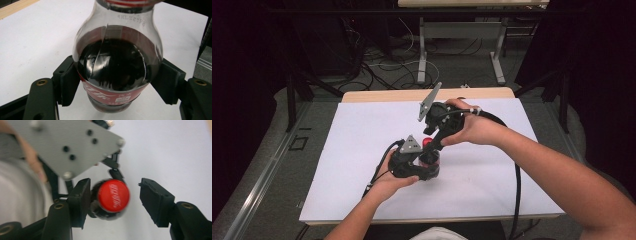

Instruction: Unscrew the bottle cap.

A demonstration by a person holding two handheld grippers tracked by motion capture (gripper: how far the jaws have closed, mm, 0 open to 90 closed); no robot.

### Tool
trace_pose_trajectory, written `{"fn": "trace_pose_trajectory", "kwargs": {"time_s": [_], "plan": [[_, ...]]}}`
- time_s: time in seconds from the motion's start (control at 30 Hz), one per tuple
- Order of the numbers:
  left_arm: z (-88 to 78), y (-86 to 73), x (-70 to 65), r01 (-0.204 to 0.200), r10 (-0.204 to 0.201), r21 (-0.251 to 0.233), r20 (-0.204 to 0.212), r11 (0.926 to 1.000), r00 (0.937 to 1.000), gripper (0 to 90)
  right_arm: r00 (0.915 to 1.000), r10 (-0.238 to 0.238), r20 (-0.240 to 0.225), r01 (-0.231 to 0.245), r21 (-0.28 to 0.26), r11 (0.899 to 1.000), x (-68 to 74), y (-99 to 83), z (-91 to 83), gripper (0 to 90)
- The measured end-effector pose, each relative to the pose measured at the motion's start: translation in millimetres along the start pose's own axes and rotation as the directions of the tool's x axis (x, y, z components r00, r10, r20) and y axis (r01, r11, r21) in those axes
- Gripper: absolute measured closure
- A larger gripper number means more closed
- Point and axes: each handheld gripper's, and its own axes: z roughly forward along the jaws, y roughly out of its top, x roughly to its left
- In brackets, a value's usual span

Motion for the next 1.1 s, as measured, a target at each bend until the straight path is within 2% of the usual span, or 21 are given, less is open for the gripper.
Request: {"fn": "trace_pose_trajectory", "kwargs": {"time_s": [0.07,0.1,0.13,0.17,0.23,0.3,0.33,0.47,0.57,0.7,0.77,0.87,0.93,1.1], "plan": [[-0.5,0.0,1.1,0.005,-0.005,0.004,0.001,1.0,1.0,30.1,0.9987,0.041,0.032,-0.041,0.003,0.999,5.5,0.6,-0.3,43.0],[-0.5,0.0,1.4,0.008,-0.008,0.003,-0.004,1.0,1.0,30.1,0.9963,0.059,0.062,-0.06,0.015,0.998,8.9,1.0,0.2,45.1],[-1.4,0.4,2.1,0.012,-0.013,0.014,0.008,0.9998,0.9999,30.1,0.994,0.072,0.082,-0.074,0.023,0.997,11.3,1.4,0.9,45.8],[-0.3,-0.2,1.6,0.017,-0.017,-0.001,-0.007,0.9999,0.9998,30.1,0.9911,0.094,0.095,-0.096,0.021,0.995,13.6,2.0,1.3,46.9],[-0.6,-0.3,2.1,0.021,-0.021,0.0,-0.012,0.9998,0.9997,30.1,0.9816,0.16,0.105,-0.162,0.015,0.987,16.9,3.3,1.5,50.2],[-0.8,-0.7,1.4,0.033,-0.033,0.005,-0.008,0.9994,0.9994,30.1,0.973,0.188,0.134,-0.191,0.009,0.982,18.7,4.7,1.9,51.4],[-0.7,-0.8,1.3,0.037,-0.037,0.002,-0.009,0.9993,0.9993,30.0,0.9661,0.211,0.149,-0.215,0.011,0.977,20.1,5.4,2.1,52.0],[-0.6,-0.7,1.7,0.033,-0.033,0.001,-0.01,0.9995,0.9994,30.0,0.9631,0.226,0.145,-0.231,0.014,0.973,20.9,6.3,5.7,55.7],[-0.8,-0.4,2.1,0.017,-0.017,0.007,-0.006,0.9998,0.9998,30.1,0.965,0.219,0.145,-0.223,0.011,0.975,22.4,7.4,7.6,55.6],[-0.4,-0.2,0.9,0.024,-0.024,-0.001,-0.004,0.9997,0.9997,30.1,0.9786,0.151,0.14,-0.153,0.002,0.988,20.0,8.2,9.8,59.8],[-0.3,-0.6,0.0,0.033,-0.033,0.005,0.001,0.9994,0.9994,30.0,0.9877,0.11,0.112,-0.113,0.019,0.993,17.9,8.5,9.5,60.1],[0.3,-0.5,0.8,0.017,-0.017,0.001,-0.004,0.9999,0.9999,30.1,0.9965,0.049,0.068,-0.051,0.02,0.999,11.5,7.0,8.8,60.5],[-1.0,0.3,1.2,0.009,-0.009,0.018,0.008,0.9998,0.9999,30.1,0.999,0.033,0.032,-0.033,0.018,0.999,7.7,5.6,7.7,60.9],[0.2,-0.1,-0.3,0.004,-0.004,-0.004,0.003,1.0,1.0,30.1,0.9992,-0.029,-0.029,0.029,0.012,1.0,0.6,3.2,5.0,61.3]]}}
